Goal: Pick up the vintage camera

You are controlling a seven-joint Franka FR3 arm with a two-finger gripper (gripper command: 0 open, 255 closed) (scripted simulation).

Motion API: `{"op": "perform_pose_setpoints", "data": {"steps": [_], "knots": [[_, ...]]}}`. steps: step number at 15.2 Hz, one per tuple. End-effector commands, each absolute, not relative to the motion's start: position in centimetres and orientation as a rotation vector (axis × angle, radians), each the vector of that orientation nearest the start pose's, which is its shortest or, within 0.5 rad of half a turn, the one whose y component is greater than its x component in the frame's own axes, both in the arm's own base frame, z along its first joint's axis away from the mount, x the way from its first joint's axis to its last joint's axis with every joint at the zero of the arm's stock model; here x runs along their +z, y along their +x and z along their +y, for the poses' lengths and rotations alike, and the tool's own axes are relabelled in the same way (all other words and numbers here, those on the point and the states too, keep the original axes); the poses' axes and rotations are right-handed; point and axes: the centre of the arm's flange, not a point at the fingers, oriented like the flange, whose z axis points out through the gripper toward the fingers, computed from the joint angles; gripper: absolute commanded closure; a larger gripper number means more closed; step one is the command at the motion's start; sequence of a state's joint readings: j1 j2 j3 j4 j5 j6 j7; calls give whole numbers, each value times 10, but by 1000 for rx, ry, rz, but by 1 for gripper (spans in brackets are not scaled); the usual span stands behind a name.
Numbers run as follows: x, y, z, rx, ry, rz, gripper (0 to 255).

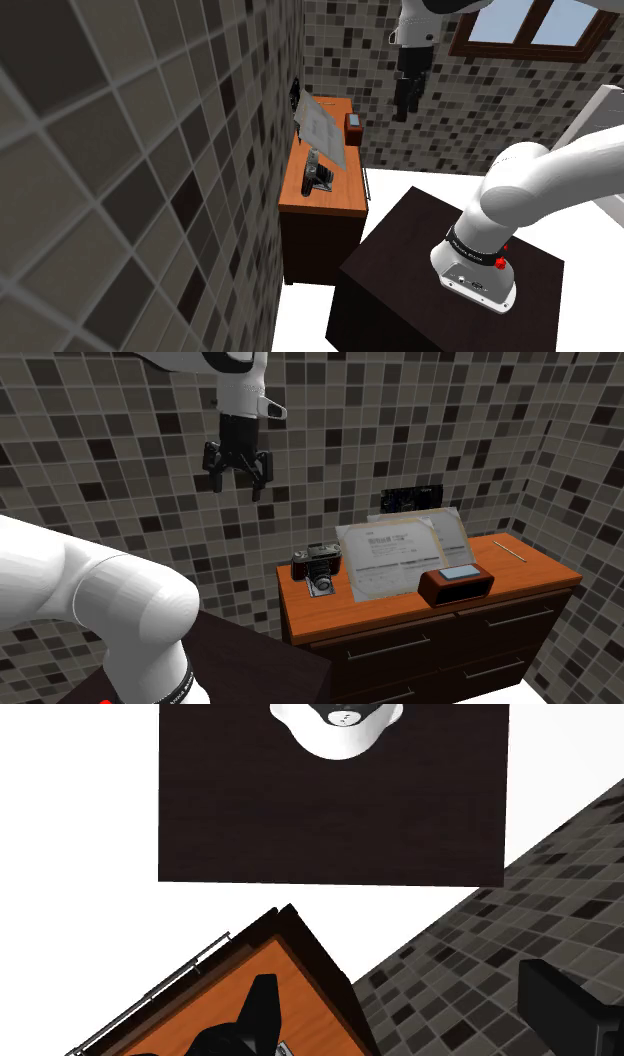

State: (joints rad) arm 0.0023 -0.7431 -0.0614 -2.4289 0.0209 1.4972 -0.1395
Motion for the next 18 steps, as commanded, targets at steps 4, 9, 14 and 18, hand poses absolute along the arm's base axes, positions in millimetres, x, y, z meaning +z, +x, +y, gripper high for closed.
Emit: {"op": "perform_pose_setpoints", "data": {"steps": [4, 9, 14, 18], "knots": [[510, 328, -13, 255, -3041, -31, 0], [464, 369, -7, 212, -3022, 169, 0], [420, 411, -7, 168, -2989, 366, 0], [385, 446, -10, 133, -2954, 522, 0]]}}
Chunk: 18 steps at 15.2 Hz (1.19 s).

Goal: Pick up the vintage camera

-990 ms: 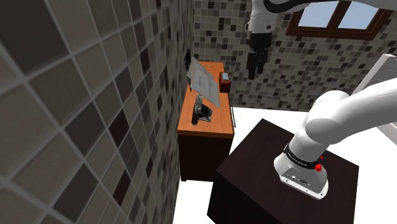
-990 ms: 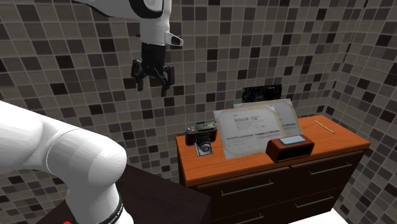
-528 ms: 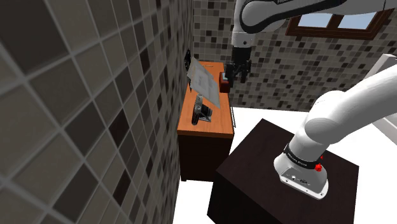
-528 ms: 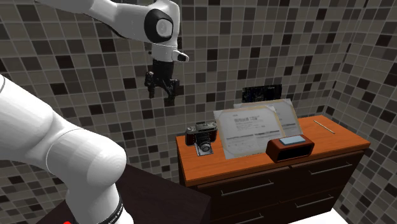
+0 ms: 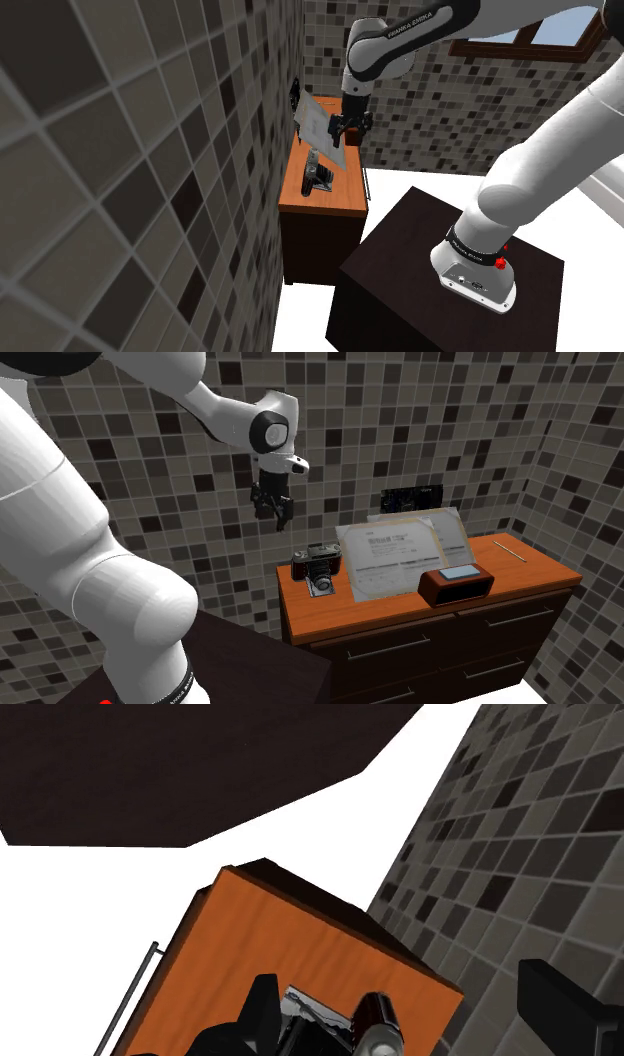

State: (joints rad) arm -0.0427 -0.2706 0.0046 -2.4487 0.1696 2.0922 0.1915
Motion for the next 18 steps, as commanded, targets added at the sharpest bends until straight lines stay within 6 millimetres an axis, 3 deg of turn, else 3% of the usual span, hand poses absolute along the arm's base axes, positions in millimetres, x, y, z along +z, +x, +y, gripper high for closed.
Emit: {"op": "perform_pose_setpoints", "data": {"steps": [1, 9, 18], "knots": [[376, 455, -12, 124, -2944, 560, 0], [309, 523, -31, 54, -2847, 861, 0], [235, 596, -69, -25, -2701, 1182, 0]]}}
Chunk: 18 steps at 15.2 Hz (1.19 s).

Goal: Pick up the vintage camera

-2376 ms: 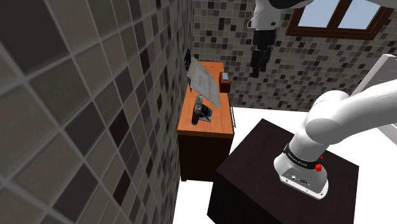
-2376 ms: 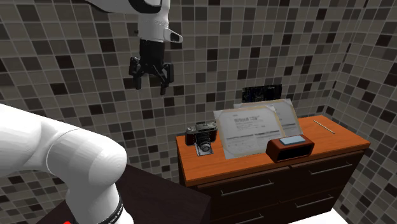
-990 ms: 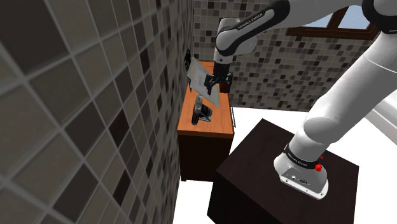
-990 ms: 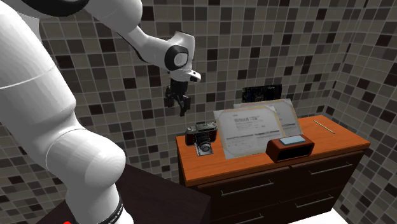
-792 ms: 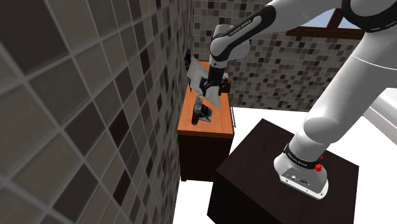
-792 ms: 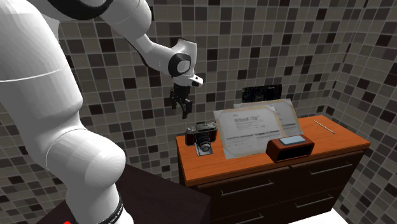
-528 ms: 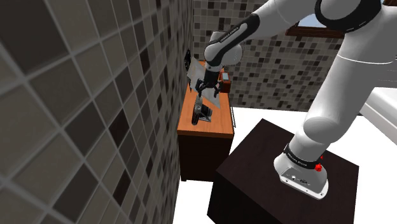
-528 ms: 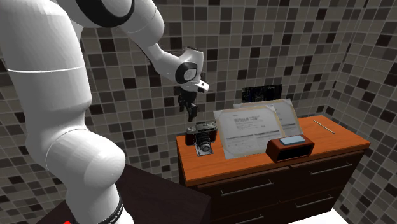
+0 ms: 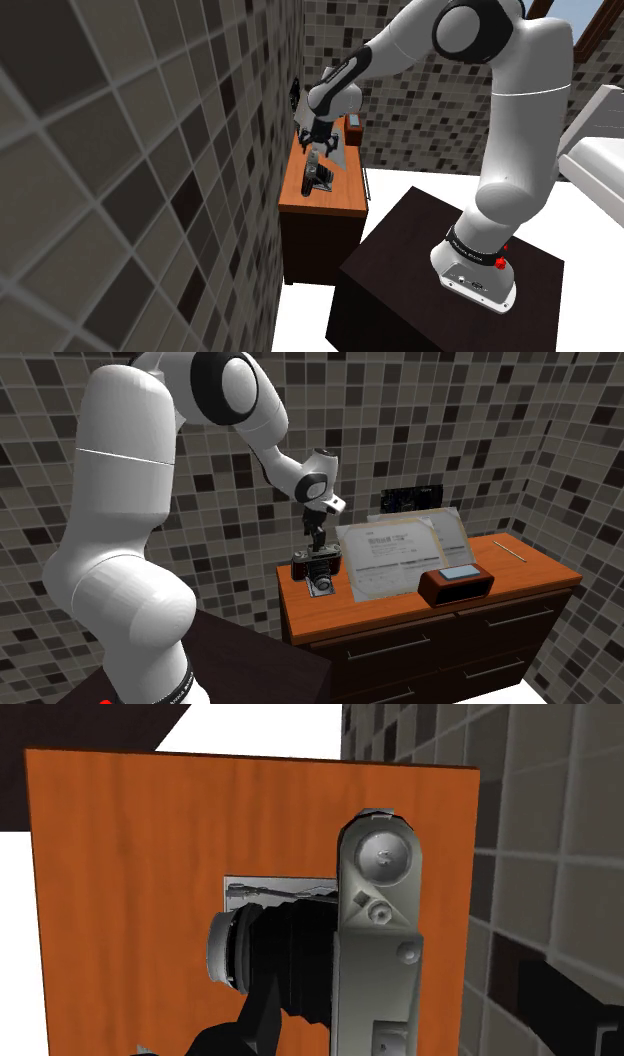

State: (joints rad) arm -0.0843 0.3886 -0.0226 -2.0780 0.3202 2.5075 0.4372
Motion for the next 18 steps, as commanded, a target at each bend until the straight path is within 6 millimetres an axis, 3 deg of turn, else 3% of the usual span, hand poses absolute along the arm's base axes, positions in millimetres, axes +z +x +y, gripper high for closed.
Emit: {"op": "perform_pose_setpoints", "data": {"steps": [1, 11, 12, 18], "knots": [[226, 604, -74, -34, -2682, 1217, 0], [182, 608, -77, -38, -2672, 1235, 0], [182, 609, -76, -38, -2672, 1235, 255], [182, 609, -76, -38, -2672, 1235, 255]]}}
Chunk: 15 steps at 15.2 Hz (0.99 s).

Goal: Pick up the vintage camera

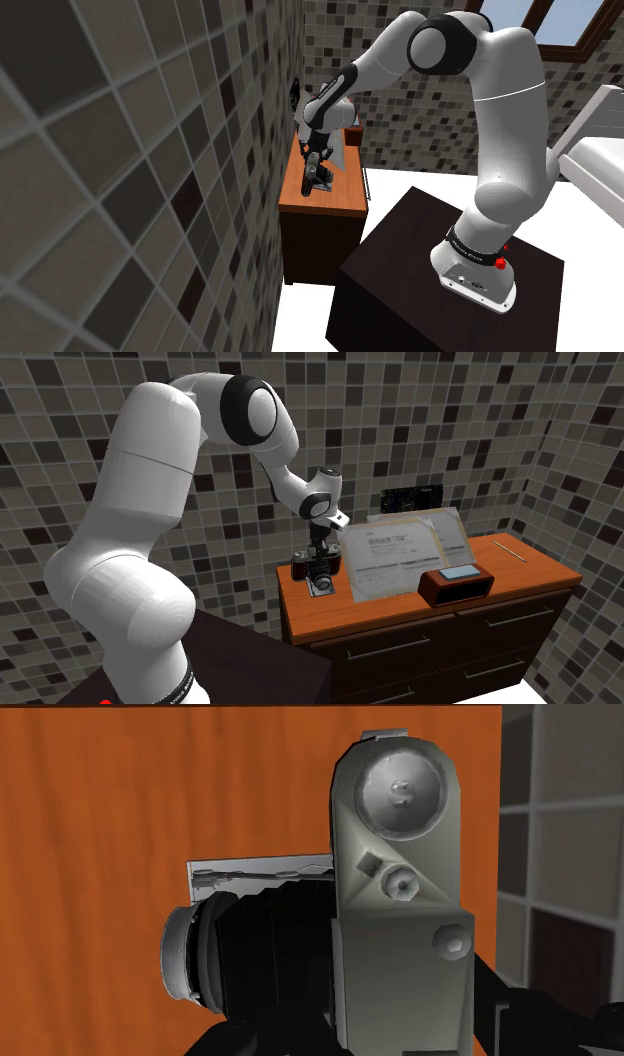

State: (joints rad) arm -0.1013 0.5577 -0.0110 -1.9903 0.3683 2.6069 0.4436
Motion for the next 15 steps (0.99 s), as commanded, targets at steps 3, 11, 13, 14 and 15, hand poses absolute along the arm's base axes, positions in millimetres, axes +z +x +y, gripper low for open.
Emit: {"op": "perform_pose_setpoints", "data": {"steps": [3, 11, 13, 14, 15], "knots": [[182, 608, -77, -38, -2672, 1235, 255], [224, 608, -77, -38, -2672, 1235, 255], [235, 608, -77, -38, -2672, 1235, 255], [240, 608, -77, -38, -2672, 1235, 255], [245, 608, -77, -38, -2672, 1235, 255]]}}
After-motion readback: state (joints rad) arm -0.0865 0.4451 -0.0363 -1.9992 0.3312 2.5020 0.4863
